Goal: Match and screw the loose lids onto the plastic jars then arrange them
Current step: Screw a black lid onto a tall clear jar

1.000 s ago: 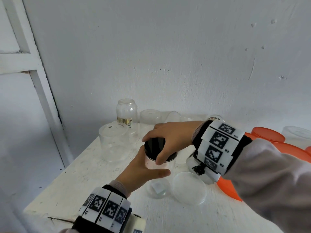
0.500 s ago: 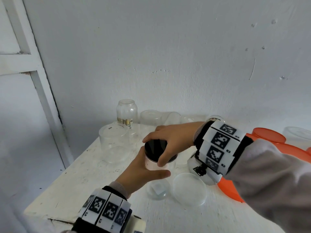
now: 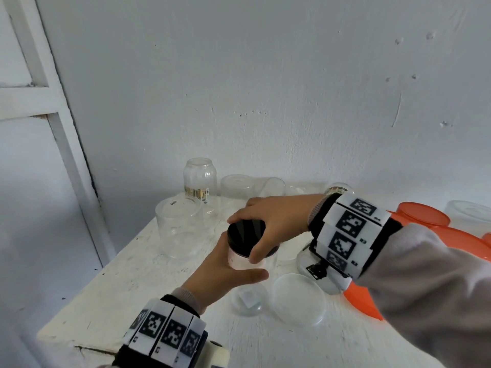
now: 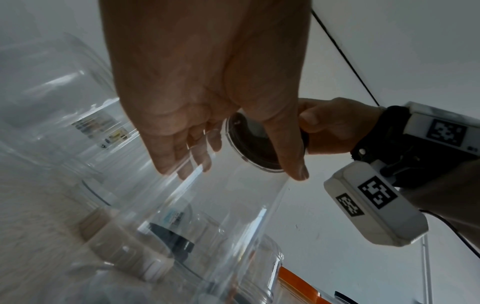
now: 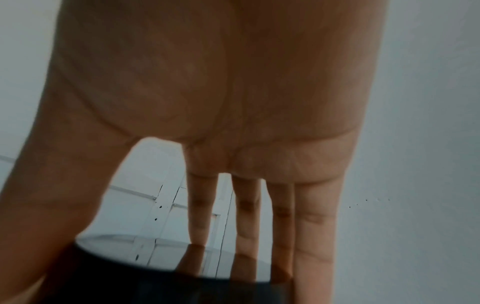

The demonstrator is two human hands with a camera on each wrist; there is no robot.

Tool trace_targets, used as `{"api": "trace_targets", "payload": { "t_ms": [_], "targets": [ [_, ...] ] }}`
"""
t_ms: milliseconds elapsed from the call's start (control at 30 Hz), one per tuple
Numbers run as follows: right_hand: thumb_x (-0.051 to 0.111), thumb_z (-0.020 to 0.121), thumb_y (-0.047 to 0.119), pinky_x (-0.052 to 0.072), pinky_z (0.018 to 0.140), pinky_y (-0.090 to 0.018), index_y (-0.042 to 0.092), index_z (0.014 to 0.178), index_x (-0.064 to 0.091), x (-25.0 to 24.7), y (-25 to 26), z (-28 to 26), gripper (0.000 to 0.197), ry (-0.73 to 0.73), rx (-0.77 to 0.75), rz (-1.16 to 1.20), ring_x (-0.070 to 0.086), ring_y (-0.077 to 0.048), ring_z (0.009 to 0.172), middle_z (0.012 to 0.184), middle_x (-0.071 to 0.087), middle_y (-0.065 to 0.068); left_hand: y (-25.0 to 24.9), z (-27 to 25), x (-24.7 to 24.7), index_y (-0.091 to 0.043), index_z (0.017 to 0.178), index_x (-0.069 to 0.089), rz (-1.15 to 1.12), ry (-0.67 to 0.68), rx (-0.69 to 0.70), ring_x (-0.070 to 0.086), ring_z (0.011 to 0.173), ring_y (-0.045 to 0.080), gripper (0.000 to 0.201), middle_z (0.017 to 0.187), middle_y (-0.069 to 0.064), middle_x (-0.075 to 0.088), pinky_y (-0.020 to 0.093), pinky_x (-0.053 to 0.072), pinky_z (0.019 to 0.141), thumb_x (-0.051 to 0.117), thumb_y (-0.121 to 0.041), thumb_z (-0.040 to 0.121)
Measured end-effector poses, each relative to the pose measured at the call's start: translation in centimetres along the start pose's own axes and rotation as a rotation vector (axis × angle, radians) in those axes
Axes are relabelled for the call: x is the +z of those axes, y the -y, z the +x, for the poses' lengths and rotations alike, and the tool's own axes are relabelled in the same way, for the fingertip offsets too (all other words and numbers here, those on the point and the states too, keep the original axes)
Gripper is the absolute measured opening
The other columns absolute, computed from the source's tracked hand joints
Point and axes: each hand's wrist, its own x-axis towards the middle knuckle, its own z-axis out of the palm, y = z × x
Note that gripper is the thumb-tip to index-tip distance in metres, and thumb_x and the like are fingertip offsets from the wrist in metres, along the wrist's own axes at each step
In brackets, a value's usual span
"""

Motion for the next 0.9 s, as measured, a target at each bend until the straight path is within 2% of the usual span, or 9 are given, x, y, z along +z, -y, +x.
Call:
{"api": "trace_targets", "payload": {
  "t_ms": [100,267,333,400,500,633,733,800,900],
  "targets": [
    [0.068,0.073,0.061,0.046,0.093,-0.036,0.04,0.139,0.034,0.1,-0.1,0.1,0.077,-0.03,0.022,-0.004,0.046,-0.014,0.111,0.121,0.041,0.012,0.1,0.0,0.0,-0.049,0.119,0.037,-0.009,0.005,0.01,0.051,0.108,-0.011,0.076,0.121,-0.025,0.053,0.009,0.042,0.077,0.086,-0.027,0.066],
    [0.049,0.073,0.079,0.046,0.079,-0.033,0.028,0.134,0.038,1.1,0.5,0.7,0.081,-0.1,0.119,-0.117,0.05,-0.018,0.099,0.12,0.045,0.003,0.2,0.1,0.0,-0.048,0.122,0.039,-0.024,0.023,0.03,0.048,0.105,-0.02,0.075,0.115,-0.037,0.054,0.007,0.041,0.079,0.086,-0.025,0.067],
    [0.054,0.074,0.075,0.046,0.087,-0.035,0.032,0.138,0.035,0.9,0.3,0.6,0.08,-0.068,0.107,-0.078,0.049,-0.019,0.107,0.125,0.043,0.004,0.2,0.1,0.0,-0.049,0.12,0.039,-0.021,0.018,0.024,0.049,0.106,-0.019,0.075,0.116,-0.034,0.055,0.007,0.041,0.078,0.086,-0.026,0.067],
    [0.064,0.076,0.062,0.044,0.097,-0.039,0.04,0.142,0.029,0.5,0.1,0.3,0.078,-0.013,0.044,-0.014,0.043,-0.018,0.118,0.129,0.038,0.008,0.3,0.1,0.0,-0.05,0.119,0.038,-0.007,0.006,0.009,0.05,0.108,-0.013,0.075,0.119,-0.03,0.054,0.009,0.041,0.079,0.087,-0.028,0.065],
    [0.068,0.078,0.05,0.043,0.099,-0.039,0.045,0.139,0.033,0.3,-0.3,0.1,0.071,-0.013,-0.037,0.034,0.041,-0.016,0.12,0.126,0.037,0.01,0.2,0.1,0.0,-0.05,0.119,0.037,-0.002,0.002,0.007,0.049,0.113,-0.007,0.076,0.123,-0.025,0.051,0.012,0.04,0.083,0.087,-0.03,0.065],
    [0.061,0.076,0.066,0.043,0.092,-0.033,0.042,0.137,0.036,0.9,-0.5,0.4,0.07,-0.084,0.007,0.035,0.043,-0.016,0.115,0.12,0.04,0.009,0.2,0.2,0.0,-0.046,0.128,0.036,-0.01,0.008,0.016,0.047,0.116,-0.005,0.083,0.126,-0.024,0.05,0.013,0.039,0.086,0.086,-0.031,0.064],
    [0.052,0.075,0.076,0.041,0.082,-0.031,0.035,0.134,0.037,1.7,-0.3,0.7,0.074,-0.168,0.063,-0.003,0.044,-0.017,0.106,0.112,0.039,0.006,0.3,0.2,0.0,-0.045,0.128,0.037,-0.027,0.014,0.028,0.045,0.113,-0.014,0.082,0.125,-0.027,0.051,0.009,0.037,0.083,0.087,-0.029,0.065],
    [0.052,0.075,0.075,0.041,0.084,-0.032,0.035,0.136,0.036,1.8,-0.2,0.7,0.075,-0.164,0.067,0.016,0.043,-0.017,0.108,0.115,0.039,0.005,0.3,0.2,0.0,-0.048,0.125,0.037,-0.025,0.014,0.026,0.045,0.112,-0.016,0.08,0.124,-0.029,0.051,0.009,0.037,0.082,0.086,-0.029,0.065],
    [0.062,0.079,0.059,0.039,0.097,-0.036,0.038,0.141,0.032,1.4,-0.5,0.4,0.072,-0.084,-0.006,0.061,0.036,-0.016,0.12,0.127,0.038,0.007,0.4,0.2,0.0,-0.052,0.118,0.037,-0.009,0.008,0.013,0.047,0.111,-0.013,0.075,0.121,-0.03,0.051,0.01,0.038,0.081,0.086,-0.031,0.065]
  ]
}}
